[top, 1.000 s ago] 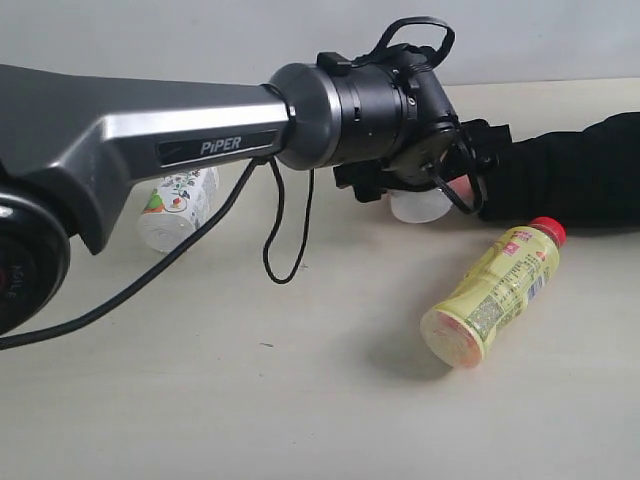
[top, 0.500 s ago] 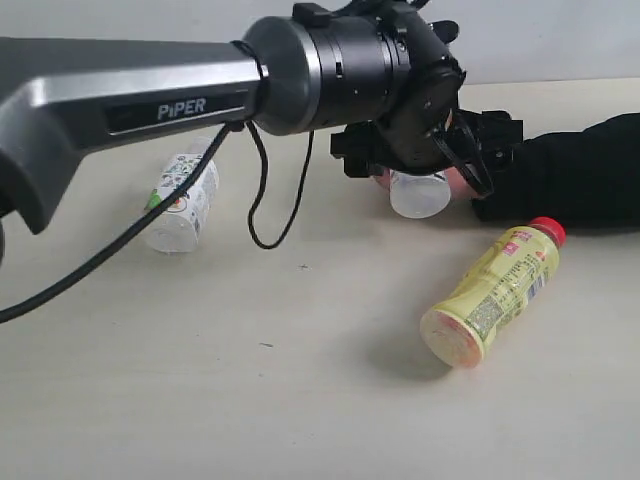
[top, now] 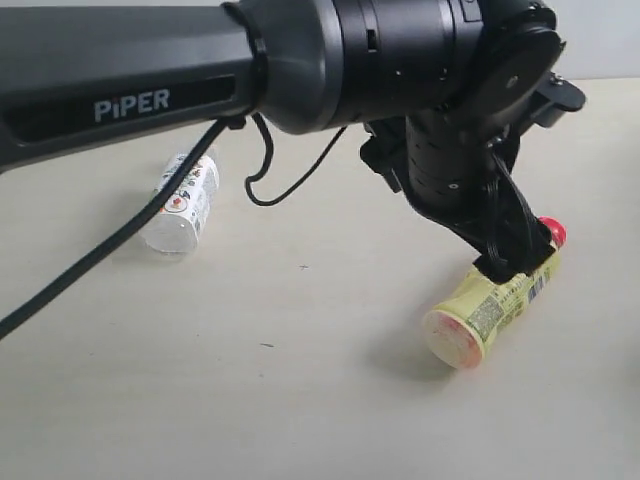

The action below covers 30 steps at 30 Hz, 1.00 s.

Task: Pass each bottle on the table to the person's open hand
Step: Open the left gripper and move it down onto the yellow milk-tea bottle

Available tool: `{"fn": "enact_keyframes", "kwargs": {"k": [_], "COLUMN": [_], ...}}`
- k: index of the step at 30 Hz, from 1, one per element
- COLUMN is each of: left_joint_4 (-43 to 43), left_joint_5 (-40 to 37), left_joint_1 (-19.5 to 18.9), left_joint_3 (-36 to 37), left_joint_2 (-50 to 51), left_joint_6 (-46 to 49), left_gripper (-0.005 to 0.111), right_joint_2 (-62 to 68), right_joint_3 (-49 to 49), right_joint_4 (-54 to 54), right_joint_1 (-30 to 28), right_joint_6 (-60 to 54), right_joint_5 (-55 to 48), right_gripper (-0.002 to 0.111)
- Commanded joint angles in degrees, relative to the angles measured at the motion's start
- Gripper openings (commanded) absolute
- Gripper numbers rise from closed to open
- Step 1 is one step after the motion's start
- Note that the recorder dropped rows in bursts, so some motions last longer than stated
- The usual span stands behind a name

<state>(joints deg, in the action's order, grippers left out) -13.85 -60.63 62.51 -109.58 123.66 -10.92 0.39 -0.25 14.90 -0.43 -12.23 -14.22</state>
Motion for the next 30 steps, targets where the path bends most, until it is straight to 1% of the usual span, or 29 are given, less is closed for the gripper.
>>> {"fn": "enact_keyframes", "kwargs": {"k": [1, 12, 21, 30], "left_joint_4": [0.2, 2.4, 2.4, 4.4], "left_joint_5": [2.4, 2.7, 3.2, 6.0], "left_joint_1": [1.7, 2.1, 2.1, 2.1], "left_joint_3": [0.1, 0.1, 0.1, 0.1], "left_joint_2": [-0.6, -0.5, -0.4, -0.4], "left_joint_6": [3.1, 3.0, 3.2, 3.2], "left_gripper": [0.105, 0.105, 0.105, 0.105], "right_joint_2": [-0.4, -0.4, -0.4, -0.4], "right_joint_3": [0.3, 0.3, 0.3, 0.3], "right_joint_4": [0.0, 0.0, 0.0, 0.0], "right_joint_1": [0.2, 0.2, 0.2, 0.2], "right_joint_6": [0.1, 0.1, 0.1, 0.1], "right_joint_5": [0.2, 0.2, 0.2, 0.2], "right_gripper": [0.000, 0.000, 0.000, 0.000]}}
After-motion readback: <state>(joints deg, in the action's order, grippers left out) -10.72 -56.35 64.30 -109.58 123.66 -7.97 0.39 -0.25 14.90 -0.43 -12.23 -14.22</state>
